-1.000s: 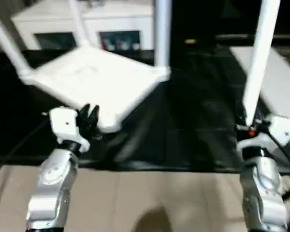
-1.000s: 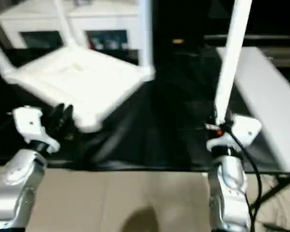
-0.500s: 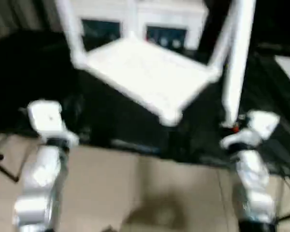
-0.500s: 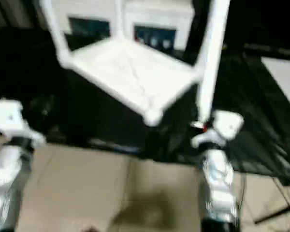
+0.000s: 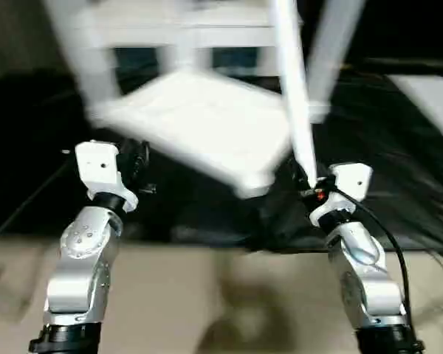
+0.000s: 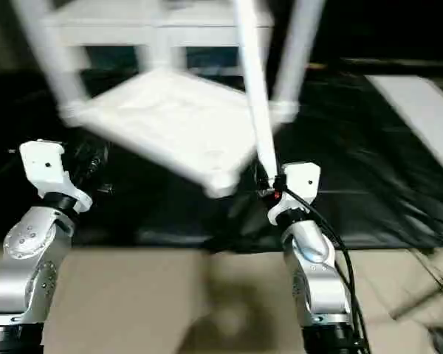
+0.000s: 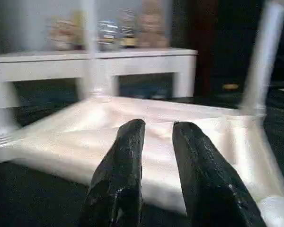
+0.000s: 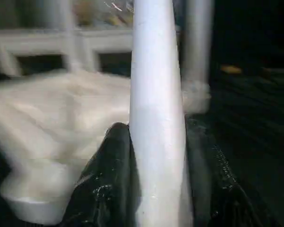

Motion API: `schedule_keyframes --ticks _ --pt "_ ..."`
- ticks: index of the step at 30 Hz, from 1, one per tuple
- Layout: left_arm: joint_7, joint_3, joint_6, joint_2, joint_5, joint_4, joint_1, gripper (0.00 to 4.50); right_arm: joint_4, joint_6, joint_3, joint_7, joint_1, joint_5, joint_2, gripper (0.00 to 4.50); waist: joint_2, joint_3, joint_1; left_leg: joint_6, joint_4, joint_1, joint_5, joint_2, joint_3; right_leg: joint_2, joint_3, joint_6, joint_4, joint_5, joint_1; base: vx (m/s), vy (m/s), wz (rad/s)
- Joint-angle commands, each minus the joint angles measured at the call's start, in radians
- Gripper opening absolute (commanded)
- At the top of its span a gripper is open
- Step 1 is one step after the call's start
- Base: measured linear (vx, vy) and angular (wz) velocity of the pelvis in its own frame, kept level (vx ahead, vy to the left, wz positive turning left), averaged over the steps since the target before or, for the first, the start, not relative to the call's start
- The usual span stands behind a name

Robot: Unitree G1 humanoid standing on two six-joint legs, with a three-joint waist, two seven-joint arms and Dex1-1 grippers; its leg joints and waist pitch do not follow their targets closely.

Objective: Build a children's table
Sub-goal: Move to table

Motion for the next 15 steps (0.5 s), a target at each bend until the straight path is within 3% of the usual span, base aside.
schedule_keyframes --ticks 1,2,3,4,5,6,7,8,9,10,11,12,13,14,15 --pt "0.006 0.011 -0.005 0.017 0.015 0.004 0.019 1.25 0.011 0.022 0.027 0.025 -0.035 -0.015 0.001 1.21 -0.038 -0.071 0.059 0.118 0.088 -0.171 -0.060 0.004 -0.049 -0.211 0.161 -0.376 -0.134 -0.168 0.176 0.261 -0.008 -0.02" --pt "0.010 0.010 -0.005 0.017 0.016 0.001 0.022 1.25 0.016 0.043 0.033 0.046 -0.038 -0.005 -0.005 1.21 -0.017 -0.086 0.060 0.107 0.082 -0.241 0.100 0.033 -0.092 -0.146 0.103 -0.415 -0.089 0.139 0.182 0.261 -0.008 -0.02" --pt "0.013 0.010 -0.005 0.017 0.016 0.000 0.024 1.25 0.017 0.051 0.036 0.054 -0.040 -0.002 -0.009 1.21 -0.011 -0.089 0.053 0.125 0.041 -0.246 0.181 0.037 -0.094 -0.098 0.058 -0.371 -0.077 0.195 0.173 0.114 0.005 -0.06" --pt "0.016 0.016 -0.005 0.023 0.020 -0.008 0.030 1.25 0.025 0.080 0.058 0.096 -0.052 0.002 -0.025 1.21 0.040 -0.095 0.030 0.188 -0.063 -0.152 0.404 0.024 -0.085 0.053 -0.065 -0.219 -0.037 0.145 0.111 0.000 0.000 0.00" --pt "0.017 0.018 -0.004 0.024 0.022 -0.011 0.032 1.25 0.027 0.082 0.069 0.109 -0.056 -0.005 -0.033 1.21 0.081 -0.090 0.006 0.248 -0.075 -0.050 0.345 0.050 -0.149 0.092 -0.112 -0.134 0.034 -0.006 0.004 0.000 0.000 0.00" --pt "0.017 0.019 -0.004 0.025 0.023 -0.012 0.032 1.25 0.028 0.081 0.071 0.111 -0.057 -0.007 -0.035 1.21 0.068 -0.103 -0.045 0.522 -0.075 0.037 0.323 0.158 -0.270 0.061 -0.113 -0.020 0.169 -0.225 -0.114 0.142 -0.050 -0.29" --pt "0.019 0.025 -0.005 0.029 0.029 -0.019 0.038 1.25 0.027 0.074 0.105 0.143 -0.059 -0.033 -0.056 1.21 0.049 -0.095 -0.021 0.558 -0.048 0.037 0.338 0.181 -0.270 0.020 -0.082 0.021 0.201 -0.183 -0.166 0.273 -0.059 -0.21" --pt "0.021 0.027 -0.004 0.030 0.031 -0.020 0.040 1.25 0.026 0.072 0.112 0.149 -0.058 -0.038 -0.060 1.21 0.043 -0.095 -0.019 0.541 -0.041 0.041 0.352 0.173 -0.256 0.015 -0.077 0.050 0.209 -0.141 -0.182 0.273 -0.059 -0.21" --pt "0.021 0.030 -0.005 0.032 0.033 -0.022 0.044 1.25 0.023 0.068 0.120 0.155 -0.056 -0.043 -0.064 1.21 0.019 -0.091 -0.024 0.538 -0.057 0.037 0.429 0.174 -0.241 0.000 -0.061 0.094 0.216 -0.061 -0.203 0.223 -0.023 -0.01" --pt "0.021 0.031 -0.005 0.033 0.033 -0.024 0.046 1.25 0.020 0.068 0.120 0.155 -0.055 -0.040 -0.064 1.21 -0.004 -0.079 -0.016 0.570 -0.073 0.006 0.434 0.129 -0.242 -0.006 -0.032 0.076 0.187 0.017 -0.207 0.205 -0.060 0.08" --pt "0.019 0.032 -0.003 0.036 0.032 -0.028 0.048 1.25 0.011 0.076 0.109 0.154 -0.054 -0.022 -0.058 1.21 -0.022 -0.075 -0.014 0.529 -0.066 -0.010 0.371 0.091 -0.216 -0.018 -0.010 0.031 0.136 0.089 -0.196 0.205 -0.060 0.08" --pt "0.009 0.031 -0.004 0.041 0.024 -0.033 0.048 1.25 -0.001 0.090 0.091 0.154 -0.053 0.005 -0.049 1.21 -0.068 -0.058 -0.001 0.356 -0.024 -0.051 0.122 -0.014 -0.091 -0.033 0.034 -0.036 0.008 0.218 -0.127 0.230 -0.101 0.20" --pt "-0.013 0.028 0.000 0.051 0.010 -0.034 0.042 1.25 -0.027 0.101 0.080 0.179 -0.054 0.030 -0.052 1.21 -0.078 -0.081 0.045 0.247 0.109 -0.149 -0.007 -0.085 -0.078 -0.141 0.157 -0.081 -0.041 0.115 0.006 0.229 -0.089 0.12" --pt "-0.042 0.025 0.000 0.062 -0.005 -0.027 0.033 1.25 -0.046 0.089 0.092 0.214 -0.056 0.027 -0.072 1.21 -0.076 -0.080 0.046 0.133 0.112 -0.177 0.130 -0.053 -0.112 -0.140 0.122 -0.147 0.011 0.487 0.032 0.229 -0.089 0.12" --pt "-0.042 0.025 0.000 0.062 -0.005 -0.027 0.032 1.25 -0.046 0.089 0.092 0.214 -0.056 0.027 -0.072 1.21 -0.076 -0.080 0.046 0.133 0.112 -0.177 0.130 -0.053 -0.112 -0.140 0.122 -0.147 0.011 0.487 0.032 0.173 -0.060 0.01"
